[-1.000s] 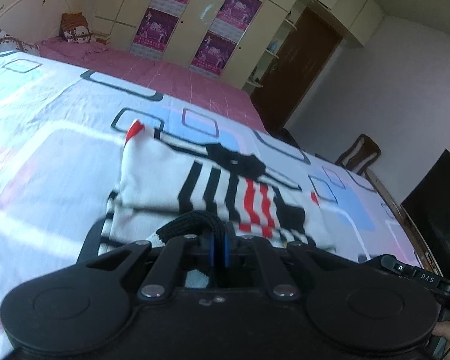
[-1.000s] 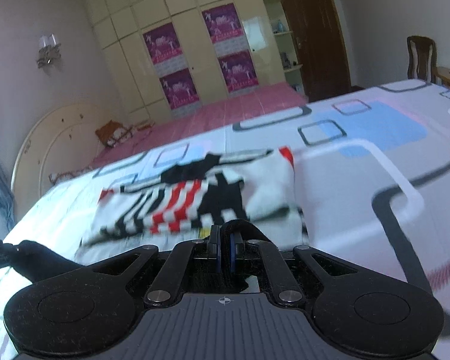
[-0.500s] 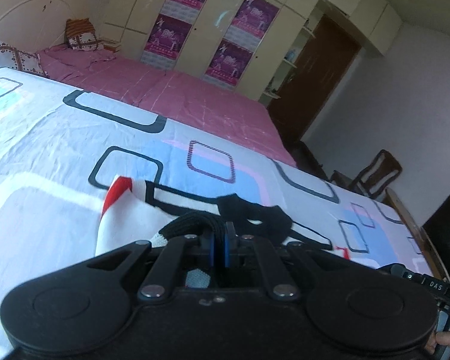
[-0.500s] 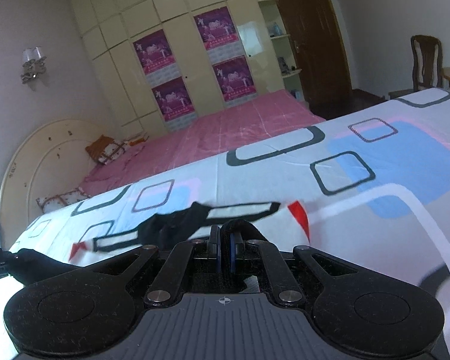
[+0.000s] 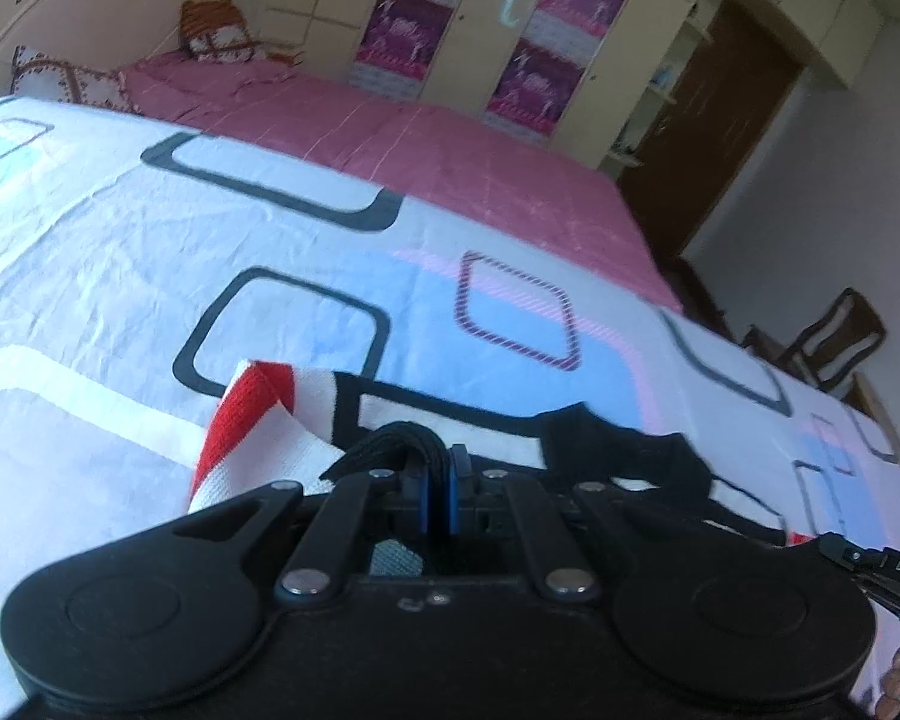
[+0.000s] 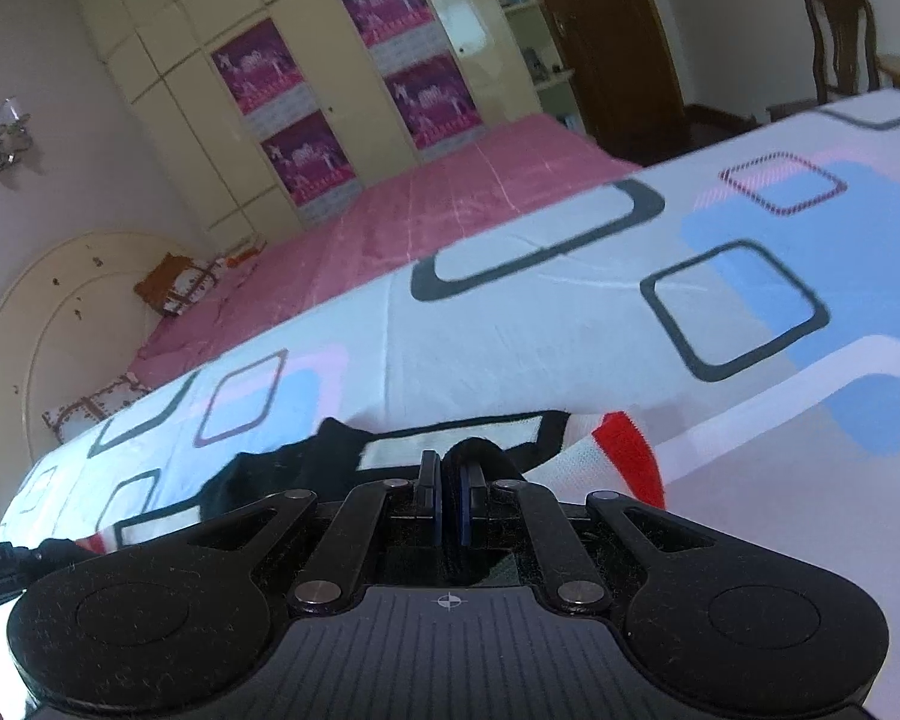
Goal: Fold small clothes
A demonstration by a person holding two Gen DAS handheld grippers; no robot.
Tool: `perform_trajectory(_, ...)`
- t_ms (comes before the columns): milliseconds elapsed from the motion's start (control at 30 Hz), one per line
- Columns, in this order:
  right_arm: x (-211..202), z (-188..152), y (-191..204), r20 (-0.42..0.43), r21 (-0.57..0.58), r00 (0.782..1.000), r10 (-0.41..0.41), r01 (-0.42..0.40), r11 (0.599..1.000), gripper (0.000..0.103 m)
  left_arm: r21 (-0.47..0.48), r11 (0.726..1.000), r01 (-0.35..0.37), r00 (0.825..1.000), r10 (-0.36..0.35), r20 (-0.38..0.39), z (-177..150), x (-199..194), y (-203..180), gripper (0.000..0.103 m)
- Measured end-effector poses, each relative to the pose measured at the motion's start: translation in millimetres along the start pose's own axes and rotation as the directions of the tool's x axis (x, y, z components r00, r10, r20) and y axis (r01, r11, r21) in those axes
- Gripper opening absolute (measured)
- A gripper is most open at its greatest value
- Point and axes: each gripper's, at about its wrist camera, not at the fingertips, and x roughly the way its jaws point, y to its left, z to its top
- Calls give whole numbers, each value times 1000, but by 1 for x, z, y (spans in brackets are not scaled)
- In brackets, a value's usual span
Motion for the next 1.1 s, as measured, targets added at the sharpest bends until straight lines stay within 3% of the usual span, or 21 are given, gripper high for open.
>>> perform_trajectory(200, 20, 2, -13, -32, 27, 999, -4, 5, 1000, 6, -28, 999, -37, 998, 36, -45, 1, 24, 9, 21)
perform_trajectory(267, 19, 2, -15, -20, 24, 1000, 1, -1, 1000, 20, -51, 999, -18, 999, 16, -46, 3, 24, 13, 25)
perform_trajectory(300, 16, 3, -16, 1, 19, 1000, -5, 5, 1000, 48, -58, 998, -20, 999, 17, -40, 5, 23, 15, 28)
perform_trajectory(333, 13, 4, -15, 33, 9, 999, -19, 19, 1000, 68, -62, 998, -22, 999, 20, -30, 7, 22, 15, 32)
perform_trajectory(400, 7, 8, -14, 63, -16, 998, -11, 12, 1000, 68, -72, 996, -47, 998, 50, 33, 10, 10, 15, 68)
perform_trajectory(500, 4, 10, -11, 60, -67, 998, -3, 7, 998, 68, -28, 997, -70, 990, 73, 123, 13, -10, 15, 70)
perform_trajectory(600, 5, 7, -8, 47, -115, 999, -8, 14, 993, 68, 35, 997, -63, 992, 59, 108, 11, -16, 14, 69)
perform_trajectory(700, 16, 2, -3, 10, -164, 999, -33, 35, 986, 67, 160, 984, -82, 995, 73, 62, -3, -9, 1, 57)
perform_trajectory(767, 25, -1, 1, -21, -198, 998, -55, 50, 979, 54, 224, 968, -115, 993, 109, 37, -16, -1, -6, 44)
perform_trajectory(800, 30, -3, 3, -42, -215, 997, -70, 59, 975, 39, 245, 959, -143, 990, 140, 28, -20, 4, -6, 37)
perform_trajectory(833, 35, -5, 3, -60, -228, 995, -82, 67, 971, 30, 255, 951, -173, 985, 172, 28, -25, 8, -6, 38)
perform_trajectory(967, 42, -9, 0, -87, -253, 992, -87, 63, 965, 26, 298, 932, -204, 979, 189, 77, -38, 10, -7, 38)
perform_trajectory(1033, 44, -10, 1, -77, -291, 992, -97, 71, 954, 2, 308, 926, -218, 975, 198, 96, -41, 11, -8, 38)
perform_trajectory(1100, 46, -9, -1, -38, -291, 990, -136, 119, 949, 2, 296, 927, -229, 973, 206, 107, -42, 11, -7, 38)
